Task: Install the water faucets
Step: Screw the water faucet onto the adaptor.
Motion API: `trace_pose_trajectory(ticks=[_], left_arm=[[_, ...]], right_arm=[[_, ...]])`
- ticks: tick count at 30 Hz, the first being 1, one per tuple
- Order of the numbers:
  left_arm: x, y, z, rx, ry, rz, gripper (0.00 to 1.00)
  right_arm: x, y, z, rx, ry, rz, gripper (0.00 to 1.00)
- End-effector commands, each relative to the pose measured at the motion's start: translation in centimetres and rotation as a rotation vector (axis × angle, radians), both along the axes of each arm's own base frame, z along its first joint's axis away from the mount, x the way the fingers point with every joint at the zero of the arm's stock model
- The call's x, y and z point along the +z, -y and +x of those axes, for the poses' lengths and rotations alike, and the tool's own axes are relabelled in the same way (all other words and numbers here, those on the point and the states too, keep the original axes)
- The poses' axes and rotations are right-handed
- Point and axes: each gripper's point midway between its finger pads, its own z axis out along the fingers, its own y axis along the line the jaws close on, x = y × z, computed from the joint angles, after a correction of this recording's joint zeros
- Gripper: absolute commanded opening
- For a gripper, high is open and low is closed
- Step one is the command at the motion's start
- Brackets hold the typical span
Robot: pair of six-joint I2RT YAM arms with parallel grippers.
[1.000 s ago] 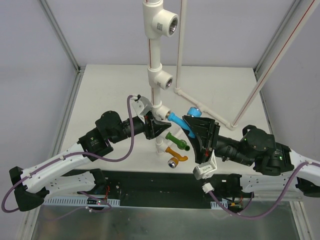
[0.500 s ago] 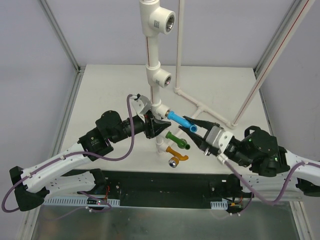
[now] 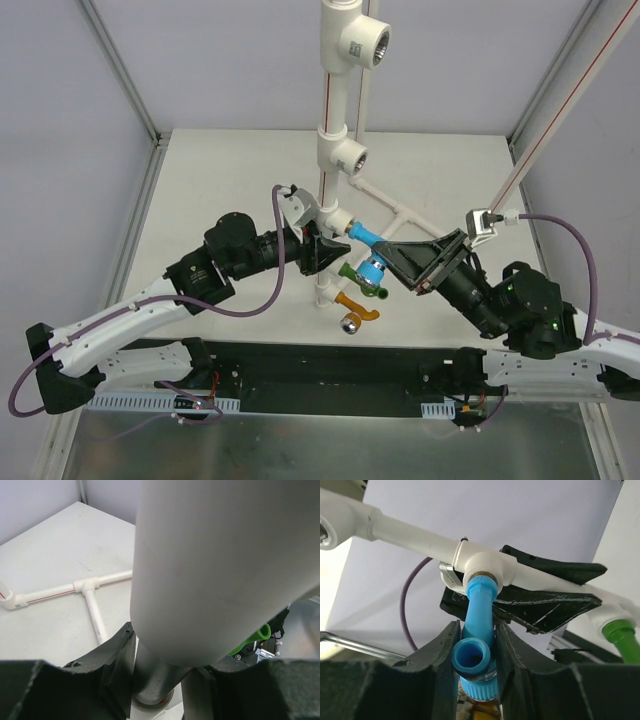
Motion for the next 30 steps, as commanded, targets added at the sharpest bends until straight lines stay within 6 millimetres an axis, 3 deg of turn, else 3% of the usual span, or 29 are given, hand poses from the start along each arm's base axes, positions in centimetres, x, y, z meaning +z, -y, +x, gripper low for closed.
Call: trace_pose_trajectory(ticks=[1, 3, 6, 11, 15, 18, 22, 25, 27, 30], left_arm=[[-1.1, 0.4, -0.6, 0.012, -0.196, 0.002, 0.00], [-1.0, 0.3, -0.7, 0.012, -0.196, -0.003, 0.00], [-1.0, 0.1, -0.5, 0.024, -0.190, -0.008, 0.00], [-1.1, 0.0, -0.5, 0.027, -0.189, -0.006, 0.00], [-1.1, 0.1, -0.6, 0.026, -0.191, -0.006, 0.00], [-1.1, 0.0, -0.6, 0.024, -0.192, -0.008, 0.00], [-1.0, 0.0, -0.6, 0.024, -0.190, -0.008, 0.00], [-0.9, 0.0, -0.6, 0.026, -0.192, -0.006, 0.00], [-0.9, 0.0, -0.7, 0.023, -0.192, -0.006, 0.00], [-1.0, -0.1, -0.7, 0.027, -0.193, -0.003, 0.00]], right_arm=[[0.5, 1.0, 0.4, 0.005, -0.293, 0.254, 0.30], [0.4, 2.0, 0.8, -0.036, -0.226, 0.205, 0.57], [0.2, 4.1, 1.4, -0.100, -0.123, 0.175, 0.73], [0.5, 9.0, 2.9, -0.259, 0.088, 0.060, 0.77], [1.9, 11.2, 3.1, -0.326, 0.377, -0.199, 0.78], [2.4, 10.6, 2.1, -0.251, 0.735, -0.522, 0.81], [1.2, 9.3, 1.2, -0.136, 1.295, -0.917, 0.86], [1.9, 8.8, 0.7, -0.212, 1.671, -1.023, 0.92], [1.2, 7.8, 0.4, -0.248, 1.938, -1.134, 0.94], [2.2, 6.8, -0.1, -0.274, 2.099, -1.167, 0.93]])
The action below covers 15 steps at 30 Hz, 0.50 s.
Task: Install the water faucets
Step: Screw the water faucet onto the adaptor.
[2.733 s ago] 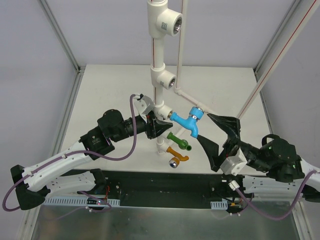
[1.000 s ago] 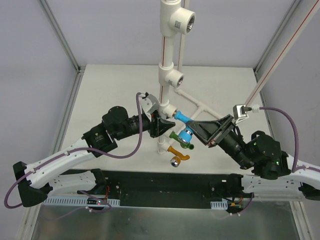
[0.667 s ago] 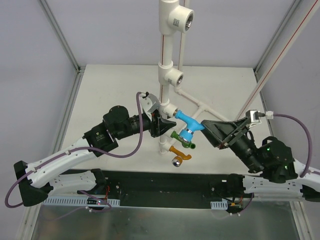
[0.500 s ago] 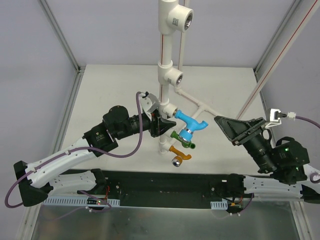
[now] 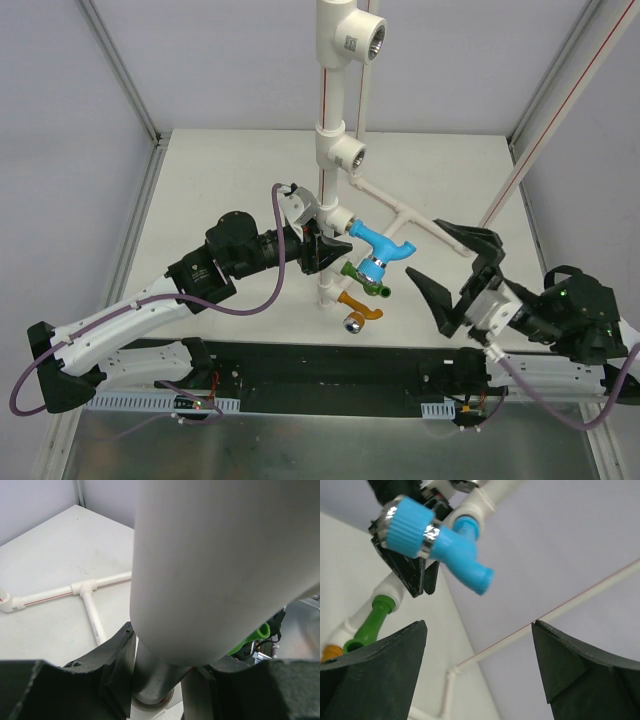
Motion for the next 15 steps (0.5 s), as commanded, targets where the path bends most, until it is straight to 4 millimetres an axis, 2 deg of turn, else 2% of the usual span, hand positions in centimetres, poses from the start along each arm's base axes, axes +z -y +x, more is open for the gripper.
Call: trace_pose_trajectory(ticks=[1, 3, 7, 10, 12, 14, 15], left_arm=[[-1.2, -0.5, -0.7, 0.034, -0.184, 0.004, 0.00], [-1.2, -0.5, -0.7, 0.036, -0.186, 0.005, 0.00], [-1.2, -0.5, -0.8, 0.033, -0.189, 0.002, 0.00], [-1.2, -0.7, -0.8, 0.036, -0.187, 0.001, 0.00], [-1.1, -0.8, -0.9, 0.037, -0.183, -0.002, 0.00], [-1.0, -0.9, -0.9, 0.037, -0.181, -0.005, 0.00], [-1.2, -1.0, -0.9, 0.039, -0.183, -0.004, 0.00]], right_arm=[[2.8, -2.0, -1.8, 0.066, 0.516, -0.176, 0.94], [3.6, -2.9, -2.4, 0.094, 0.558, -0.176, 0.94], [3.5, -5.4, -2.4, 0.112, 0.636, -0.258, 0.93], [2.6, -7.0, -2.2, 0.127, 0.653, -0.318, 0.91], [1.6, -8.0, -2.0, 0.132, 0.654, -0.368, 0.87], [0.7, -8.7, -1.6, 0.123, 0.624, -0.391, 0.72], [0.0, -9.0, -1.0, 0.103, 0.592, -0.403, 0.58]])
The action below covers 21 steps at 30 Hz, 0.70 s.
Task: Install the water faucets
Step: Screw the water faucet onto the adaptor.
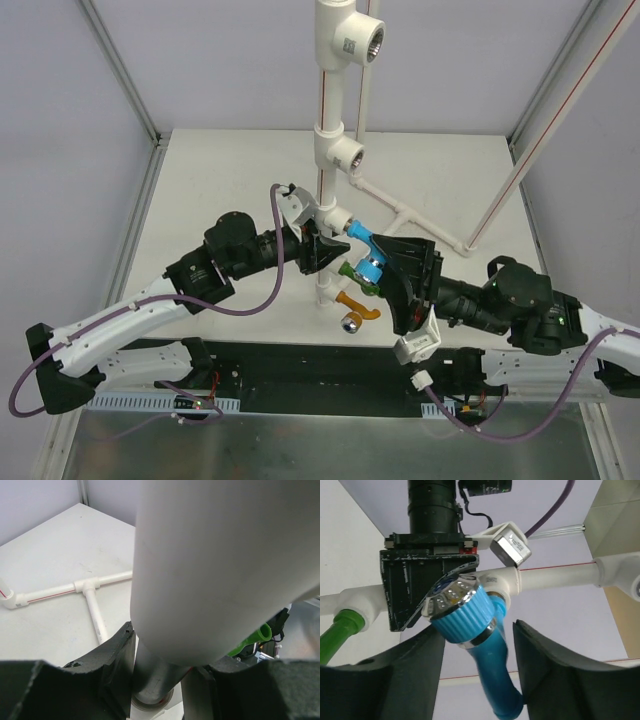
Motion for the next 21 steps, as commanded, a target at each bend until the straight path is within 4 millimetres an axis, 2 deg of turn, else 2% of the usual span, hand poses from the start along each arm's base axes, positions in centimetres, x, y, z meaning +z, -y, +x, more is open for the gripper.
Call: trace_pose_trajectory(ticks=[1, 2, 3, 5, 7, 11, 12, 13, 16, 19, 20, 21], left_arm=[[-1.1, -0.8, -1.0, 0.029, -0.181, -0.007, 0.00], [-1.2, -0.9, -1.0, 0.031, -0.182, -0.007, 0.00], [-1.2, -1.0, -1.1, 0.028, -0.180, -0.008, 0.00], [-1.3, -1.1, -1.2, 0.031, -0.181, -0.009, 0.00], [-1.5, -1.1, -1.2, 0.031, -0.184, -0.007, 0.00], [-1.7, -1.1, -1.3, 0.027, -0.183, -0.001, 0.00], [-1.8, -1.1, -1.2, 0.028, -0.183, 0.002, 0.00], [-1.8, -1.0, -1.2, 0.027, -0.184, 0.004, 0.00], [-2.1, -0.7, -1.0, 0.023, -0.191, 0.013, 0.00], [-2.2, -0.2, -1.0, 0.010, -0.197, 0.020, 0.00], [-2.0, -0.1, -1.0, 0.009, -0.199, 0.017, 0.00], [-2.0, -0.1, -1.1, 0.004, -0.199, 0.017, 0.00]], right_arm=[[0.4, -0.9, 0.7, -0.042, -0.014, 0.020, 0.47], [-0.1, -1.1, 1.0, -0.060, -0.065, 0.044, 0.40], [-0.5, -1.3, 1.1, -0.071, -0.134, 0.080, 0.29], [-1.1, -1.7, 0.6, -0.060, -0.286, 0.162, 0.00], [-1.6, -1.9, -0.2, -0.030, -0.490, 0.260, 0.00], [0.0, -1.6, 0.1, -0.031, -1.060, 0.630, 0.00], [0.3, -1.5, 0.0, -0.019, -1.232, 0.723, 0.00], [0.7, -1.5, -0.3, 0.013, -1.482, 0.846, 0.00], [1.9, -1.1, -0.3, 0.079, -2.022, 1.140, 0.00], [0.7, -0.6, 0.4, 0.104, -2.504, 1.423, 0.00], [0.8, -0.5, 0.2, 0.168, -2.665, 1.486, 0.06], [0.8, -0.5, 0.0, -0.210, 2.740, -1.493, 0.22]])
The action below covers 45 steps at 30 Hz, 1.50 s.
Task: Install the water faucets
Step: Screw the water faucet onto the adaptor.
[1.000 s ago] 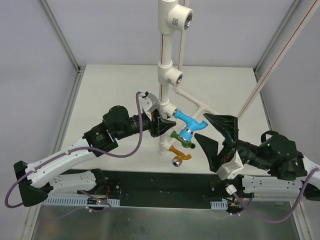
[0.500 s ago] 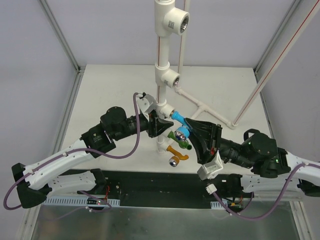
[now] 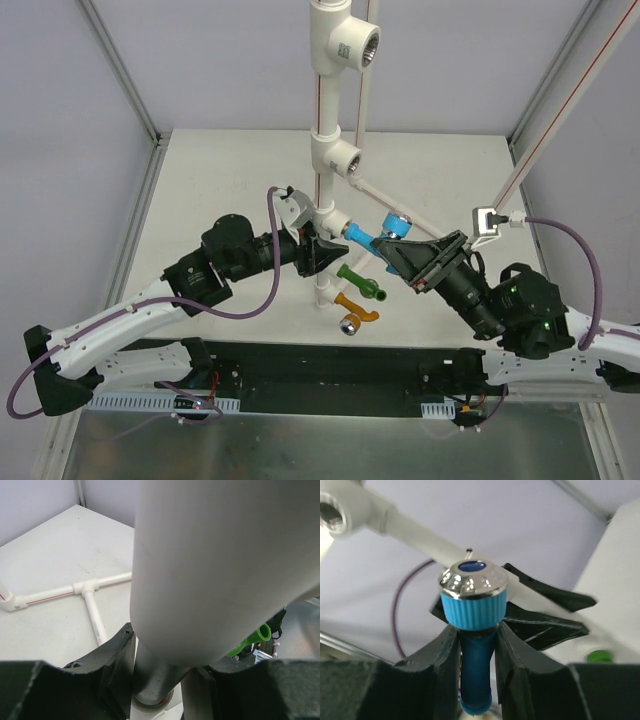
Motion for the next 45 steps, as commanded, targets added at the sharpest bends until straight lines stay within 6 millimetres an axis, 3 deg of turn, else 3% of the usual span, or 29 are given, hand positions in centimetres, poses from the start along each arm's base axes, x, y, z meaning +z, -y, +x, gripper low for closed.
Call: trace_pose_trajectory(ticks=[1, 2, 3, 4, 7, 12, 15, 17, 20, 22, 27, 33, 37, 42, 45], left_arm=[[-1.6, 0.4, -0.8, 0.005, -0.204, 0.009, 0.00], [-1.5, 0.4, -0.9, 0.004, -0.207, 0.004, 0.00], [-1.5, 0.3, -0.8, 0.009, -0.207, -0.001, 0.00], [-1.5, 0.3, -0.9, 0.009, -0.207, -0.003, 0.00], [-1.2, 0.0, -0.9, 0.014, -0.201, -0.012, 0.00], [-1.3, -0.4, -0.9, 0.025, -0.191, -0.014, 0.00], [-1.2, -0.4, -1.0, 0.023, -0.191, -0.014, 0.00], [-1.3, -0.3, -1.0, 0.022, -0.193, -0.011, 0.00], [-1.2, -0.1, -0.9, 0.016, -0.196, -0.008, 0.00], [-1.2, 0.1, -0.9, 0.014, -0.199, -0.006, 0.00], [-0.9, 0.1, -0.9, 0.011, -0.201, -0.010, 0.00], [-1.2, 0.0, -0.9, 0.016, -0.204, 0.001, 0.00], [-1.2, 0.0, -0.9, 0.015, -0.207, -0.002, 0.00], [-1.1, 0.0, -1.0, 0.011, -0.204, -0.005, 0.00], [-1.1, -0.1, -1.1, 0.013, -0.204, -0.005, 0.00]], right_arm=[[-0.4, -0.3, -0.8, 0.164, -0.769, 0.548, 0.37], [0.1, 0.1, -0.8, 0.165, -0.733, 0.538, 0.53], [0.7, 0.8, -0.7, 0.146, -0.681, 0.515, 0.61], [1.0, 1.8, -0.3, 0.109, -0.625, 0.488, 0.66], [-0.5, 4.7, 1.2, -0.027, -0.503, 0.396, 0.78], [-2.7, 11.3, 4.3, -0.309, -0.297, 0.267, 0.82], [-1.6, 12.8, 4.6, -0.383, 0.047, -0.035, 0.81], [-0.6, 11.6, 3.5, -0.321, 0.355, -0.289, 0.82], [-1.7, 9.5, 1.1, -0.140, 0.827, -0.666, 0.93], [-2.2, 8.2, -1.1, -0.017, 1.175, -0.783, 0.99], [-0.5, 6.2, -1.3, -0.210, 1.748, -0.950, 0.99], [2.5, 3.7, -2.5, -0.227, 2.024, -1.002, 0.99], [3.3, 2.4, -2.8, -0.220, 2.098, -1.019, 0.99], [1.4, 1.7, -1.1, -0.152, 2.135, -1.221, 0.98], [0.5, 1.9, -0.1, -0.123, 2.103, -1.309, 0.88]])
